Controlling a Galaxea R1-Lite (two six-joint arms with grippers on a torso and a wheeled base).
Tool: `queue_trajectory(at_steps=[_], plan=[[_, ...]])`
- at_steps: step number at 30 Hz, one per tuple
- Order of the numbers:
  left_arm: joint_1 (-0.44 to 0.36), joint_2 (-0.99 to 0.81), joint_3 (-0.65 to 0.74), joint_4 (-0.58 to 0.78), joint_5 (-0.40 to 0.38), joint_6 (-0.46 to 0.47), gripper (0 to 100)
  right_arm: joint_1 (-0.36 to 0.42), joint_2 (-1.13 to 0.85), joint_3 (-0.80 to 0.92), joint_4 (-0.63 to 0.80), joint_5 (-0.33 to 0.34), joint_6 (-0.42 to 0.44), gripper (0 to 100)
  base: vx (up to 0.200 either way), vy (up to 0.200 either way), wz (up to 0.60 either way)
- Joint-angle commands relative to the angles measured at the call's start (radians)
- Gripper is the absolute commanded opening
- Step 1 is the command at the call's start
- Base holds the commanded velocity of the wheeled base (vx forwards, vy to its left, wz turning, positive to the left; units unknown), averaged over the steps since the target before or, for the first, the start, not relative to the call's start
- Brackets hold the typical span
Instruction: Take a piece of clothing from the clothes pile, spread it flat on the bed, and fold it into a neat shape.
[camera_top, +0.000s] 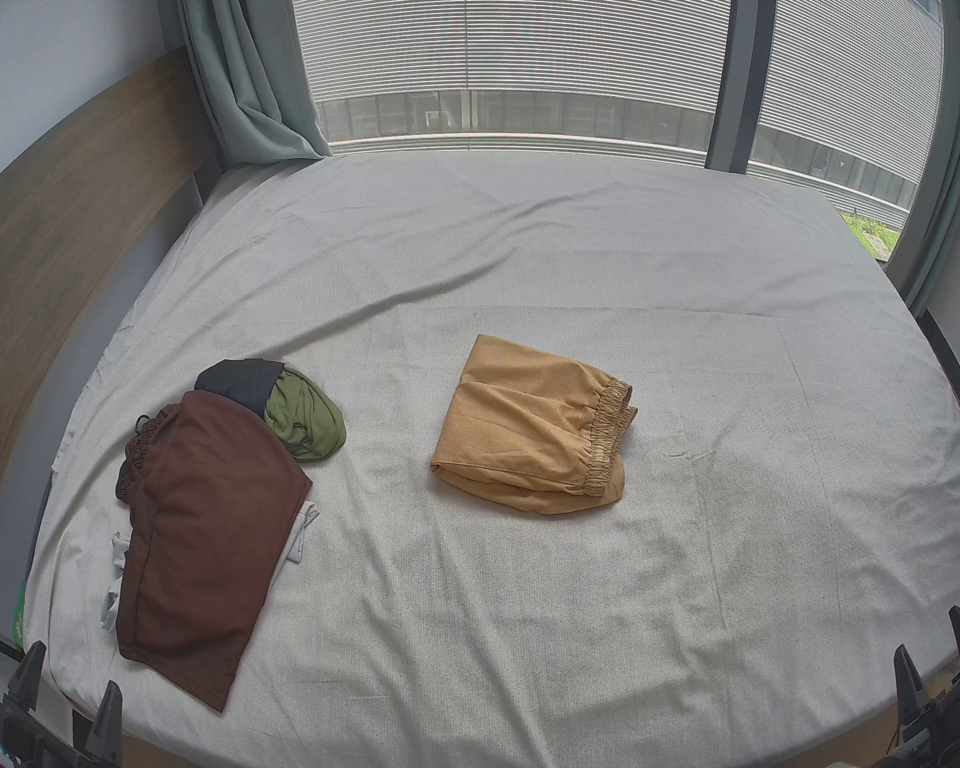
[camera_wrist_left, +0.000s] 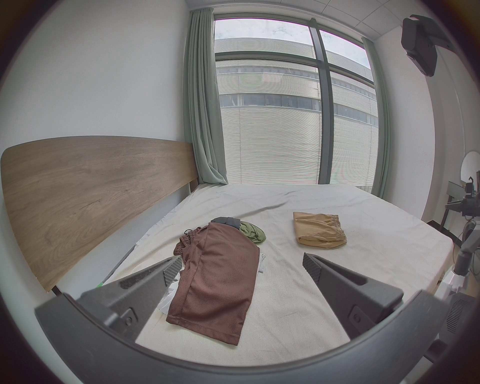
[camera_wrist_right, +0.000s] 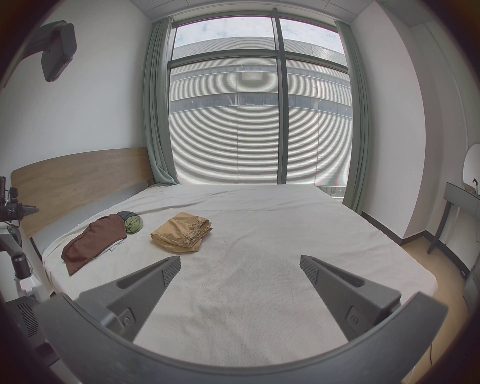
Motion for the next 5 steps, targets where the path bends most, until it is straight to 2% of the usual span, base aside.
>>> queue_trajectory(at_steps=[1,5], plan=[[0.0,-0.014,0.015,0.0,0.0,-0.005,100,0.0,-0.013,0.016,0.0,0.001,0.002,100,0.0,0.0,0.0],[0.0,-0.014,0.015,0.0,0.0,-0.005,100,0.002,-0.013,0.016,0.0,-0.002,0.016,100,0.0,0.0,0.0]])
